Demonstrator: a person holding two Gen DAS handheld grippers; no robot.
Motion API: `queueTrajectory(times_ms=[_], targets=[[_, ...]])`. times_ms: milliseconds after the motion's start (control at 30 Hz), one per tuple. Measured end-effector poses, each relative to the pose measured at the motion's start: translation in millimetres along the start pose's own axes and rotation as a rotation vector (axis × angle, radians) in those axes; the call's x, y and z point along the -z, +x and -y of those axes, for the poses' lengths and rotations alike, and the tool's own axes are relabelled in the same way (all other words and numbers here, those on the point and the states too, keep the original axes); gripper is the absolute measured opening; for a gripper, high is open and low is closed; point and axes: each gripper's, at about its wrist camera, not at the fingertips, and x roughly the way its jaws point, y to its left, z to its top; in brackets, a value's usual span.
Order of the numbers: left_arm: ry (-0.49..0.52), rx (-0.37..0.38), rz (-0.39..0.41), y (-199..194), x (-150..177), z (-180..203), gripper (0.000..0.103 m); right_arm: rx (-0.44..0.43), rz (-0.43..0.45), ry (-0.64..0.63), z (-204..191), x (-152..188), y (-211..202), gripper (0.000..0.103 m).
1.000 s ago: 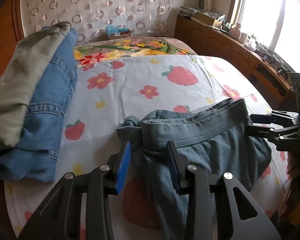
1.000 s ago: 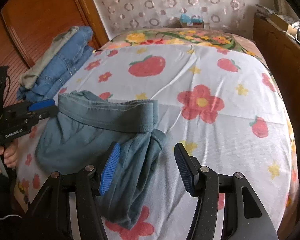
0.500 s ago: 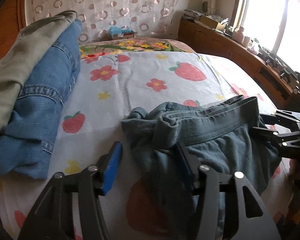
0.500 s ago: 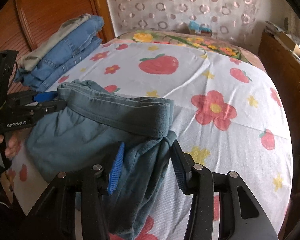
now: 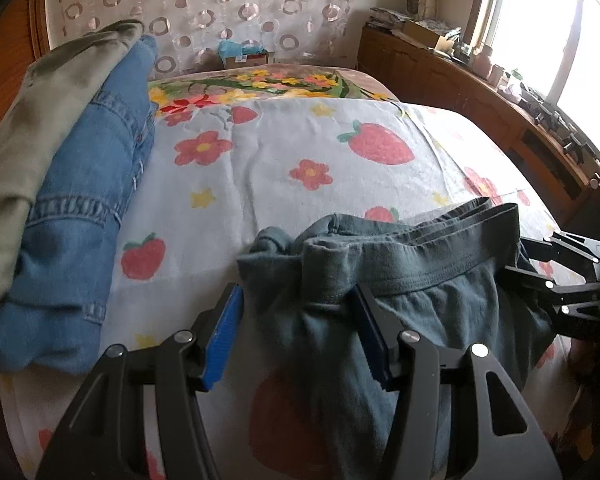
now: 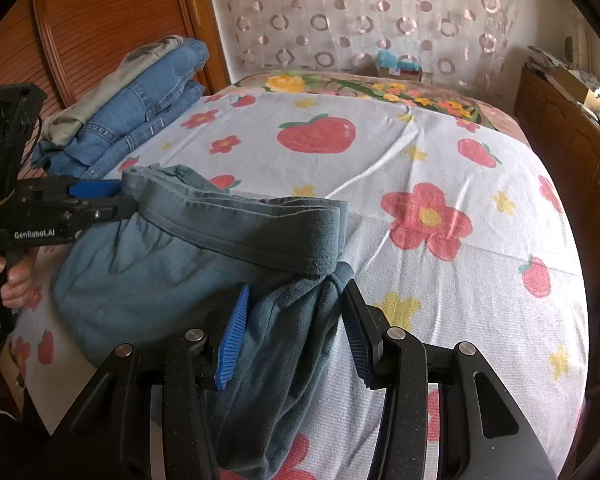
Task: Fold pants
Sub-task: 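Grasp the folded shorts with both grippers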
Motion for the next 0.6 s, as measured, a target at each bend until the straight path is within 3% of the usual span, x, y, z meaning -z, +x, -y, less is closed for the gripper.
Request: queueTrajectory(times_ms=[233, 333, 467, 500, 533, 600], targets=[[-0.025, 0.029, 0.01, 5.2, 1.4, -4.3, 0.055, -0.001, -0.001, 0.002, 0.2, 0.3, 0.2, 0.046], [-0.015, 0.023, 0.024, 4.0, 4.5, -1.7, 0.055, -0.013, -0.003, 0.013, 0.9, -0.6, -0.6, 0.031], [-0.016, 0.066, 0.039, 1.5, 7.0, -0.4, 0.036, -0.048, -0.015, 0.026, 1.3, -3.0, -2.4, 0.016], [-0.016, 0.078, 0.043, 1.0, 7.6, -0.3, 0.033, -0.052, -0.016, 0.027, 0.7, -3.4, -2.5, 0.014], [-0.017, 0.094, 0.044, 0.4, 8.1, -0.2, 0.022, -0.057, -0.016, 0.025, -0.1, -3.6, -2.9, 0.013], [-0.02, 0.114, 0.047, -3.6, 8.6, 0.8, 0.017, -0.061, -0.01, 0.024, -2.0, -5.0, -5.5, 0.011]])
